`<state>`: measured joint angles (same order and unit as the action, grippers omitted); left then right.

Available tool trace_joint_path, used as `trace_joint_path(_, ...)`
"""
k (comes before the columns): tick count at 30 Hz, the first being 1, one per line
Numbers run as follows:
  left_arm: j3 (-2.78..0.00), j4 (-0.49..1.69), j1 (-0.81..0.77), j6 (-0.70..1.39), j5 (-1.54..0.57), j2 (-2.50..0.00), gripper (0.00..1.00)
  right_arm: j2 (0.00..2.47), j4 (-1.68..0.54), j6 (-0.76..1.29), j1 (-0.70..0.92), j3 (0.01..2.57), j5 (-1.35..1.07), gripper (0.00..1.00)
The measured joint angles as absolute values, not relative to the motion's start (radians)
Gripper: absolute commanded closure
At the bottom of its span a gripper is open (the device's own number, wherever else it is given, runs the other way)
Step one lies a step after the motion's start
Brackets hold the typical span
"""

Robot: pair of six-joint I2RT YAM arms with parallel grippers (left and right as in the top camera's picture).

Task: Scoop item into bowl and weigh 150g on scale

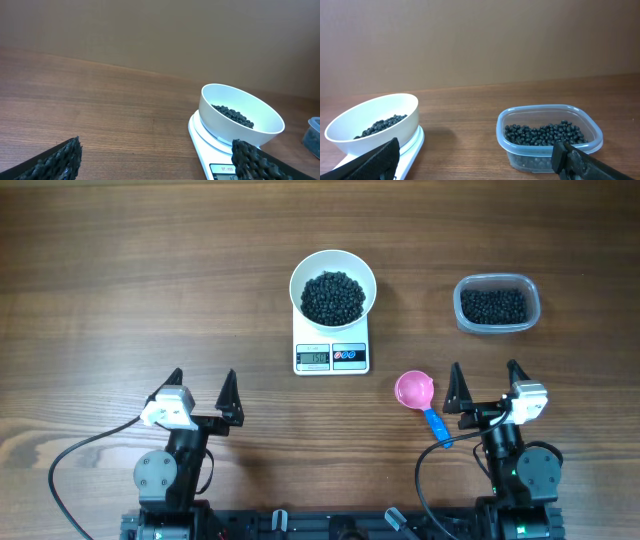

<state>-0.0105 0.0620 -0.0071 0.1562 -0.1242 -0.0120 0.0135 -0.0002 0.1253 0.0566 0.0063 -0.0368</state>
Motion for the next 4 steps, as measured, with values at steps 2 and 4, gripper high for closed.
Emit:
trace_joint_path(2, -0.010, 0.062, -0.007, 0.156, -0.124, -0.012, 0.00, 0.014, 0.000, 0.125, 0.057, 0.006, -0.037, 0.00)
trace_joint_path(4, -0.010, 0.062, -0.007, 0.156, -0.124, -0.012, 0.00, 0.014, 0.000, 0.125, 0.057, 0.006, -0.037, 0.00)
